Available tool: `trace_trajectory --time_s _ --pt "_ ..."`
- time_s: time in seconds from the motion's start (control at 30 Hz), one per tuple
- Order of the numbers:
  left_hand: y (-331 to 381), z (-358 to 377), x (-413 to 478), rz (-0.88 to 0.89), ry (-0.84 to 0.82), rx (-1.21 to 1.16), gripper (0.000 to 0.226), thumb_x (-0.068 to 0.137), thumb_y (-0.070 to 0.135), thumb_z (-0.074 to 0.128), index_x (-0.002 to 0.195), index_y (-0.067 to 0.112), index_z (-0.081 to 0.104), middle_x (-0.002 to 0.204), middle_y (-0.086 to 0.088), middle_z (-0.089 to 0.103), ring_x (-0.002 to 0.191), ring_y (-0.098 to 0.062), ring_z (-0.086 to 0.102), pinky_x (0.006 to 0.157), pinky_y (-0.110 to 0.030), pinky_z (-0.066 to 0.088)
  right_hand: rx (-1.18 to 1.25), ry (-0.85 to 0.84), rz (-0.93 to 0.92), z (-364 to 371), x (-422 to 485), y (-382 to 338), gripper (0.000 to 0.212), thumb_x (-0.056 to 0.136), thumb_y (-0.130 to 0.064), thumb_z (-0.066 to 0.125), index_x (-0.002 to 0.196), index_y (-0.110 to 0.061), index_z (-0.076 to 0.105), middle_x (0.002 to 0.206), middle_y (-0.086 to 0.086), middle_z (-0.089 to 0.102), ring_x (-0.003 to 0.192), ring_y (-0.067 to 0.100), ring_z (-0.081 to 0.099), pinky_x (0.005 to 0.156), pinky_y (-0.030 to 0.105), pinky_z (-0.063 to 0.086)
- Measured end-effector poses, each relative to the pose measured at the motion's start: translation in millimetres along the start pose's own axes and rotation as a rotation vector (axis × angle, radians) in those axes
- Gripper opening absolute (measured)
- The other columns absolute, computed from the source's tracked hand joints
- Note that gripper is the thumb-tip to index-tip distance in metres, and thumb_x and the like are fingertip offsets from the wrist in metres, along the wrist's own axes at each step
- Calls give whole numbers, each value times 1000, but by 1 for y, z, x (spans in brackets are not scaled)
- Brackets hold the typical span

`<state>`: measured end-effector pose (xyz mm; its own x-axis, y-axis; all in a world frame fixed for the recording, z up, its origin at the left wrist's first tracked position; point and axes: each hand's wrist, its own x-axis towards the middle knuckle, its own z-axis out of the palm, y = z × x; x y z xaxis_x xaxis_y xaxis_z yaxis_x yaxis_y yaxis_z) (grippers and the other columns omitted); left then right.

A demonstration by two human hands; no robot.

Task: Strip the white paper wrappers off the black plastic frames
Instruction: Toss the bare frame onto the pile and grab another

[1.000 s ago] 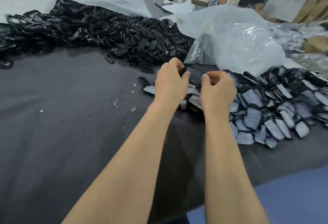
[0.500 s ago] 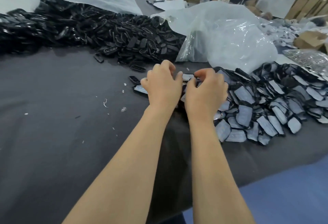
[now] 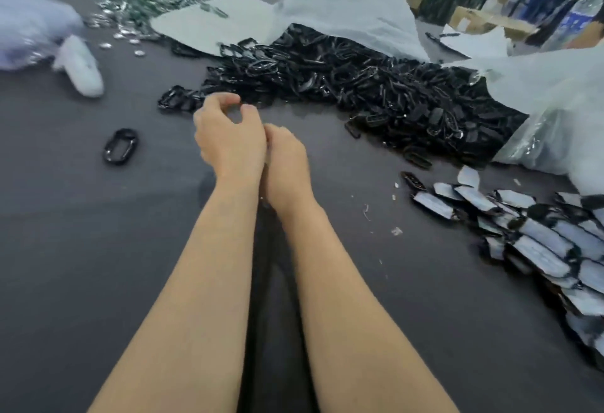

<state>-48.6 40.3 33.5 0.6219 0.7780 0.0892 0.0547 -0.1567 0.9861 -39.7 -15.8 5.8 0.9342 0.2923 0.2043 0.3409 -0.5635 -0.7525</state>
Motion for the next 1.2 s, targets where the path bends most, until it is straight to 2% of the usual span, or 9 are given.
trace_trajectory --time_s 0.17,0.37,0.47,0.6,0.7,0.8,0.9,1.07,1.2 --pt "-17 -53 37 -41 288 176 31 88 21 52 119 15 55 129 0 54 126 -19 45 110 -36 28 -75 -121 -202 59 11 -27 24 89 -17 56 112 -17 63 115 5 63 105 26 57 88 41 48" --pt "-32 -72 60 -214 202 196 49 93 31 49 134 6 43 140 -12 44 130 -29 42 109 -37 31 -276 -384 -244 94 29 -49 34 92 -30 50 123 -19 56 125 1 59 125 23 49 110 43 33" --pt "-29 -67 63 -278 140 60 56 92 31 48 132 -8 43 139 -24 46 126 -37 46 100 -42 40 -405 -380 -293 97 36 -47 27 92 -24 45 116 -17 56 114 -2 60 120 23 51 104 38 35" --pt "-19 -54 56 -348 66 -114 34 92 29 47 101 -2 59 102 -19 65 95 -36 60 75 -39 48 -182 -214 -170 81 34 -38 8 90 -14 47 85 -18 52 100 3 58 92 19 55 72 26 38" --pt "-13 -40 43 -421 31 -297 26 93 21 47 69 14 42 66 -2 45 64 -21 47 60 -28 37 93 -19 -62 55 28 -30 12 87 -3 50 89 -14 54 99 4 51 85 18 48 70 22 31" --pt "-11 -16 29 -359 -50 -304 8 92 19 50 94 11 52 83 -1 52 84 -23 58 76 -35 48 193 114 59 19 26 -15 17 89 -1 50 102 -8 59 104 6 59 98 22 55 87 31 44" --pt "-11 11 13 -102 -137 58 34 91 28 57 122 14 51 115 -2 56 111 -21 54 95 -30 41 188 250 118 -26 26 13 17 88 1 51 100 -4 62 89 0 60 89 16 57 88 29 46" --pt "-6 59 -15 8 -384 200 21 93 18 55 113 14 61 117 -5 63 108 -22 60 93 -29 47 59 272 124 -79 25 50 13 91 -5 53 92 -12 64 88 0 64 84 12 58 71 15 42" --pt "-9 74 -25 -34 -319 119 10 92 13 54 101 13 60 105 -4 66 99 -24 63 91 -35 50 -308 190 222 -86 36 73 32 100 -21 37 109 -8 65 115 10 64 109 26 54 81 30 38"
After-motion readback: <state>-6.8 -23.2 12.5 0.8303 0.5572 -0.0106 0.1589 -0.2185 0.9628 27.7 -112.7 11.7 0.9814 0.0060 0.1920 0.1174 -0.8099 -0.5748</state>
